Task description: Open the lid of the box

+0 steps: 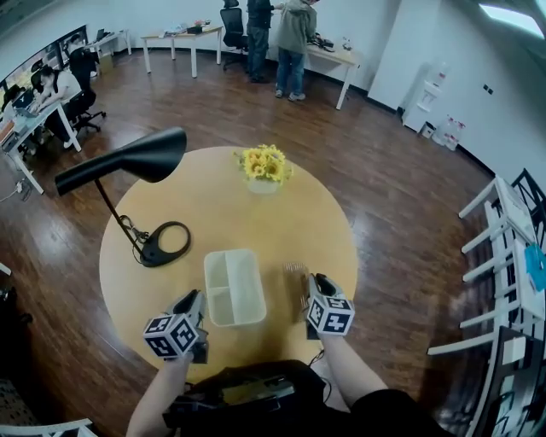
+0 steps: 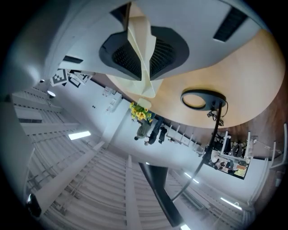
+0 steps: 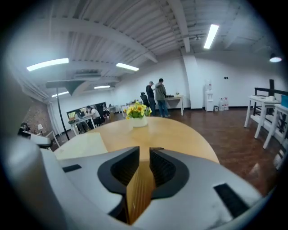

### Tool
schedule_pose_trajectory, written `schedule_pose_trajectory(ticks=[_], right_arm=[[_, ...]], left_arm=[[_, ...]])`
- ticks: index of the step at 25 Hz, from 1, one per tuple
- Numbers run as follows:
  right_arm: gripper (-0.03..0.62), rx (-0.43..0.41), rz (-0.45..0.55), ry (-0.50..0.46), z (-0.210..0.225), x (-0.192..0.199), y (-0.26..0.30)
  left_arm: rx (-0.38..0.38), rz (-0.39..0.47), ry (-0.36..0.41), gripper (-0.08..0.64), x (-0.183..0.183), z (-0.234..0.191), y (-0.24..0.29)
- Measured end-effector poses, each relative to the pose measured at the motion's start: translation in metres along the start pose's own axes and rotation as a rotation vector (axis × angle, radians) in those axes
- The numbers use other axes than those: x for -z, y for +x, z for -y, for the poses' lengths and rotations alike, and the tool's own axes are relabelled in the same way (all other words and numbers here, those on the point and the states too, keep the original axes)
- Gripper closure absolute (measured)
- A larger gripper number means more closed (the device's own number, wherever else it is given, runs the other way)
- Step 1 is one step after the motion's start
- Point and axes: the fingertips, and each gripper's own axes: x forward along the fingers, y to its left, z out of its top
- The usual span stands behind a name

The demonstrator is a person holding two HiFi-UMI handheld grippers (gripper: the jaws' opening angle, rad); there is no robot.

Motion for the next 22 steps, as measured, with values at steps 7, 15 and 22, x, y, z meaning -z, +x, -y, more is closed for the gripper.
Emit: schedule_pose_trajectory(ticks=[7,15,22], right_arm=[[0.591,0.000,0.344,0.003,-0.011,-0.080,-0.091],[0.591,0.045,0.338,0.056,0.010,-0.068,-0.130],[0.592,0.002,0.311,0.171,0.015,-0.056,-0.125]], left_arm=[[0.092,0.334,-0.097,0.560,-0.075,-0.011,-0.068],[0.075,0.410,0.058,0.560,-0.092,-0.015,-0.132],[0.038,0.422,0.015,0.560,-0.079,-0.031,-0.147]])
